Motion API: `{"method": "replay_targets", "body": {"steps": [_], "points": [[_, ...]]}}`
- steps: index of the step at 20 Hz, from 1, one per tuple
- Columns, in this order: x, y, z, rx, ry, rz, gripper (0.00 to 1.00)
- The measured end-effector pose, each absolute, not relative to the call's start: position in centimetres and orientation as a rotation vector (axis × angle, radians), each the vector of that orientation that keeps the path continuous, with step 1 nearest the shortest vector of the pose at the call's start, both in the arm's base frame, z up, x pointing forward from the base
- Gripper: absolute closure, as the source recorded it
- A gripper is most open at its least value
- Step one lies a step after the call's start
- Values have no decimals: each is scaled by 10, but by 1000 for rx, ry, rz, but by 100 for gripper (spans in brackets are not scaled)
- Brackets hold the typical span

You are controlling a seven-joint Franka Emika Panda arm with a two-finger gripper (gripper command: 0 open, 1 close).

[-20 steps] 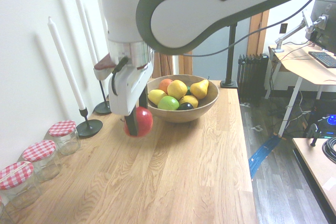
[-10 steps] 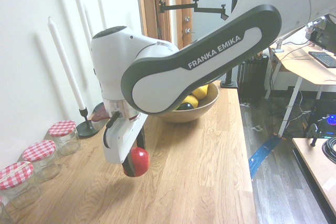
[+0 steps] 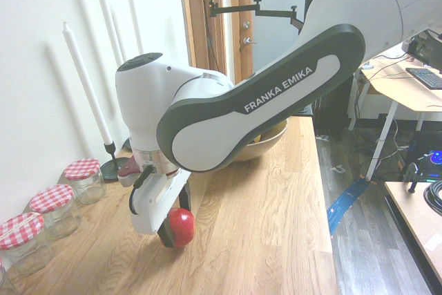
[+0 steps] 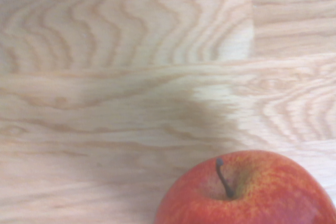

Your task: Take apple out of the basket

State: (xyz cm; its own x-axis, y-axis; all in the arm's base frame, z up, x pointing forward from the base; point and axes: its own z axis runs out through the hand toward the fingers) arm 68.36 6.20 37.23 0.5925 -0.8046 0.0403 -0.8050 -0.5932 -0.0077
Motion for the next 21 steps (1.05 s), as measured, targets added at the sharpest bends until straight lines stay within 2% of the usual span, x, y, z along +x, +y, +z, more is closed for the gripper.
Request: {"method": "replay_targets", "body": {"steps": [13,21], "points": [[667,87,356,2781,-1465,85,0],[650,84,371,2770,-1484,80,0]]}}
